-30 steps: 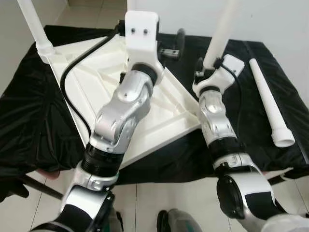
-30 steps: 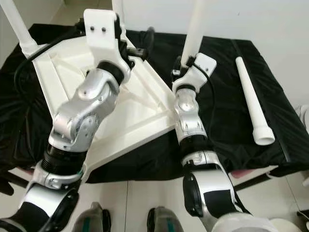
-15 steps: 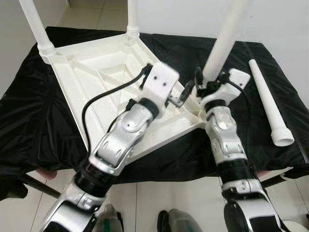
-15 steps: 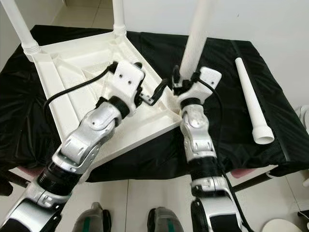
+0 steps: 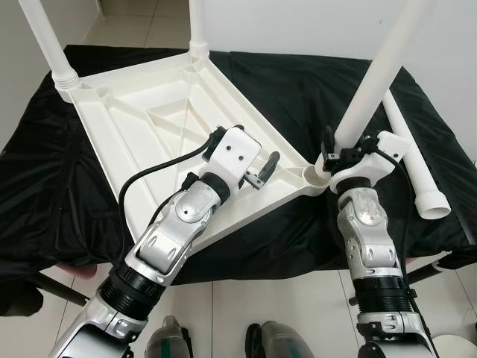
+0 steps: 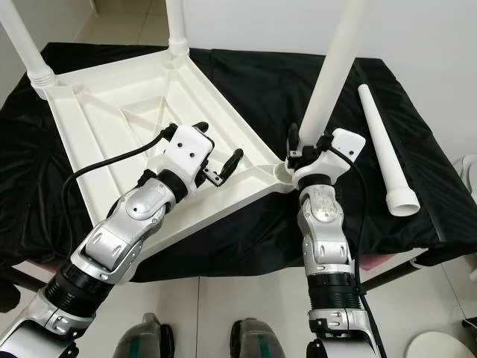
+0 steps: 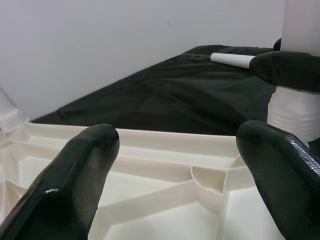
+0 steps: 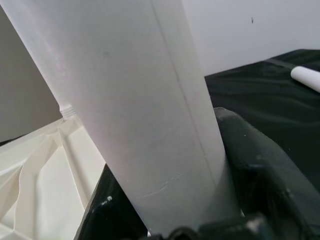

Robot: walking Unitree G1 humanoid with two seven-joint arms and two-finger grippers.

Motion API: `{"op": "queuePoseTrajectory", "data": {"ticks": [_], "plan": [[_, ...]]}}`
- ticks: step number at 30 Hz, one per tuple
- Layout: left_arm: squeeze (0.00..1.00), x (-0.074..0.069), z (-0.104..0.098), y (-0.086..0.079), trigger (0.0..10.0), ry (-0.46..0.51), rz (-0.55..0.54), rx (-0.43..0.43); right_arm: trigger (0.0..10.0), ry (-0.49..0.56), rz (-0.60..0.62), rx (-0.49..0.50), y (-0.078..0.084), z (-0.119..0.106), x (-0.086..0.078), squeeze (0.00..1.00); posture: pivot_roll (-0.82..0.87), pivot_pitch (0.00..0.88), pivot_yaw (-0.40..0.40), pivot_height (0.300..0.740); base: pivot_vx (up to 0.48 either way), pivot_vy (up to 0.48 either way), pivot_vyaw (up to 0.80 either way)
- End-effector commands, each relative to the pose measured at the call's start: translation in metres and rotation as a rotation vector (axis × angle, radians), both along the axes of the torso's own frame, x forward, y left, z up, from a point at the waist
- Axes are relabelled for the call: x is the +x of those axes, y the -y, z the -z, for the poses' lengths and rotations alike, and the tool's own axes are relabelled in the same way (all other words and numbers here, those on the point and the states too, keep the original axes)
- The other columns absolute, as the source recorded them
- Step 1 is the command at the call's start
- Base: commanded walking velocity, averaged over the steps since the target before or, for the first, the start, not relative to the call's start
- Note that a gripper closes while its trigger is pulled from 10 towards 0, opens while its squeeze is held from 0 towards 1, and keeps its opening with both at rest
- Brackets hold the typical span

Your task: Building children table

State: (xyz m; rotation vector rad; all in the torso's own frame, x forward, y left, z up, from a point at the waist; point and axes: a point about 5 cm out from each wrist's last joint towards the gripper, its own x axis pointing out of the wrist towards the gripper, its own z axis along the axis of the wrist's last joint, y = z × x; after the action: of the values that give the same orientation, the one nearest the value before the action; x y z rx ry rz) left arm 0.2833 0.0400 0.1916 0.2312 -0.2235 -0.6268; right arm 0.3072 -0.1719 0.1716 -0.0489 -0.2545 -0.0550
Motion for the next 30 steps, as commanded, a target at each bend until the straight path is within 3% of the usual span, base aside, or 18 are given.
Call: {"op": "queuePoseTrajectory", "data": {"ticks": [1, 15, 30], "plan": [[0.00, -0.009, 0.002, 0.008, 10.0, -0.017, 0.155, 0.030, 10.0, 0.003, -0.014, -0.002, -0.001, -0.003, -0.001, 0.00, -0.12, 0.060, -0.004, 0.740, 0.000, 0.000, 0.00], [0.00, -0.021, 0.024, 0.019, 10.0, -0.133, 0.263, 0.164, 10.0, -0.028, -0.050, 0.009, -0.012, -0.001, 0.011, 0.00, -0.10, 0.055, -0.018, 0.740, 0.000, 0.000, 0.00], [0.00, -0.022, 0.029, 0.022, 10.0, -0.174, 0.266, 0.191, 10.0, -0.121, -0.070, -0.002, -0.013, 0.022, 0.009, 0.00, -0.10, 0.057, -0.023, 0.740, 0.000, 0.000, 0.00]]}}
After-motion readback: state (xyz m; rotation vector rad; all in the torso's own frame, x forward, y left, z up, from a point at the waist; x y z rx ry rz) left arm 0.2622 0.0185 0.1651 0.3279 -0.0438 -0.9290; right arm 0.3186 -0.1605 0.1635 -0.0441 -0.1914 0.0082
